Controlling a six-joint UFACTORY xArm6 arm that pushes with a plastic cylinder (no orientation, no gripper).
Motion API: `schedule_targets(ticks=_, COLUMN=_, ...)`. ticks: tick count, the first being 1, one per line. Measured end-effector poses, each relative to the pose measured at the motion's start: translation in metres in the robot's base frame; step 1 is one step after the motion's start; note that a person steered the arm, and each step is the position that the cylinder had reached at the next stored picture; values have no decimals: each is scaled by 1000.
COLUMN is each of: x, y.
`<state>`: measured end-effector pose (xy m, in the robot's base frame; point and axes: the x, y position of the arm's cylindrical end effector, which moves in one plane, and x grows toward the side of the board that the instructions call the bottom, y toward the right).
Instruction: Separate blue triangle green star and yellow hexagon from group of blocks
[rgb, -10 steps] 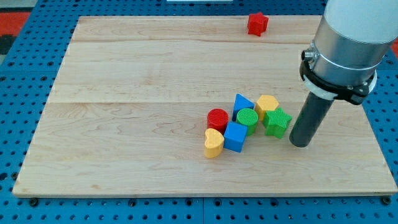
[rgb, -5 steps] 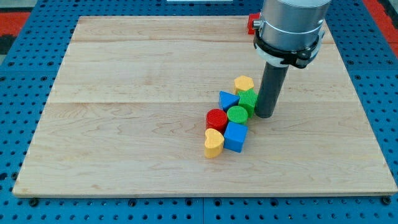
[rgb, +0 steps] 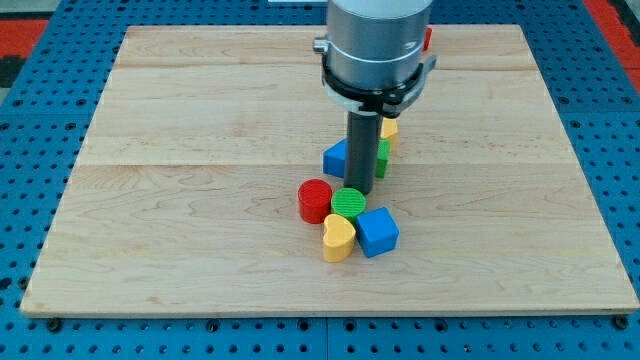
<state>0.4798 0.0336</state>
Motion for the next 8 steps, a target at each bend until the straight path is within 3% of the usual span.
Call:
schedule_targets(ticks=4, x=11, y=-23)
schedule_targets(ticks=5, x=41, y=-24)
schedule_targets(ticks=7, x=-20, y=-21)
schedule_targets(ticks=8, x=-20, y=44)
